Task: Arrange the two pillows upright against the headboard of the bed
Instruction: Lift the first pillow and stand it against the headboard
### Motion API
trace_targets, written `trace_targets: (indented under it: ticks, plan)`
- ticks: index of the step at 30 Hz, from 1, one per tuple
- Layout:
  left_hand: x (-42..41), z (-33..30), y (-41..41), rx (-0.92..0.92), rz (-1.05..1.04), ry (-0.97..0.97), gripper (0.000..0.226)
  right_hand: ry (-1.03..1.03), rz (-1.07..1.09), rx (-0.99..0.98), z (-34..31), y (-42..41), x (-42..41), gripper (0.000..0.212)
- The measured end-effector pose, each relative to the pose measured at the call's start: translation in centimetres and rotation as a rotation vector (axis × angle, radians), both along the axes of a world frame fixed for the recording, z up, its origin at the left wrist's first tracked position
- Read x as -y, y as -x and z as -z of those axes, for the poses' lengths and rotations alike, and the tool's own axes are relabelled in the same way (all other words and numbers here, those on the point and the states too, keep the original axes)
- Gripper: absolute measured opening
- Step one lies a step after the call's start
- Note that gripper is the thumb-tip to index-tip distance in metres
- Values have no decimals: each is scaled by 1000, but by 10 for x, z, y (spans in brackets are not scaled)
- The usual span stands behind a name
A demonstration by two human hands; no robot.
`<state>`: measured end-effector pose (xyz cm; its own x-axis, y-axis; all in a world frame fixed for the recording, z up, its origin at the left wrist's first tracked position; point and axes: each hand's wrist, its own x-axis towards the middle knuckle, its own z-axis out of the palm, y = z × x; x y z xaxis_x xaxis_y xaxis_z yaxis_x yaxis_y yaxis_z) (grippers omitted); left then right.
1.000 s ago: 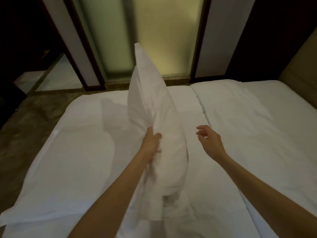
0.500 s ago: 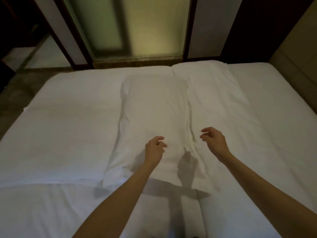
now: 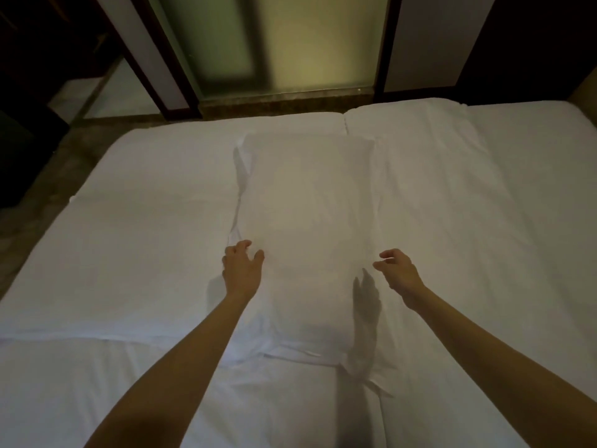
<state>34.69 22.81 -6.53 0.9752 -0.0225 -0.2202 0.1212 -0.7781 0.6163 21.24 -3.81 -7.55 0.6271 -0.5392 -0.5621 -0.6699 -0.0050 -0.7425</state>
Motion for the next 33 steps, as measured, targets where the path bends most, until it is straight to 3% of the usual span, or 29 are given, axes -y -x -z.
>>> trace_targets:
  ticks: [3, 9, 12, 15, 21, 26, 29, 31, 33]
  plan:
    - [4, 21, -32, -29, -47, -83, 61, -76, 10, -81, 14, -29, 15, 53]
    - [16, 55, -96, -38, -171, -10, 80, -228, -8, -148, 59, -79, 29, 96]
    - [20, 72, -107, -182, -231, -10, 90, -298, 45, -225, 81, -93, 20, 104]
    - [18, 88, -101, -251, -227, -8, 97, -369, 125, -145, 102, -93, 8, 110]
    - [18, 89, -89, -310, -235, 17, 107, -238, 228, -96, 112, -92, -16, 102]
    - [18, 70, -68, -324, -214, 140, 99, -196, 186, -40, 93, -81, -28, 92]
    - [8, 60, -48, -329, -220, 198, 81, -112, 192, -47, 77, -62, -35, 83]
    - [-4, 57, -21, -356, -236, 263, 54, -32, 173, -62, 61, -41, -37, 69]
    - [-16, 55, 10, -385, -260, 323, 45, 28, 140, -78, 46, -20, -41, 60]
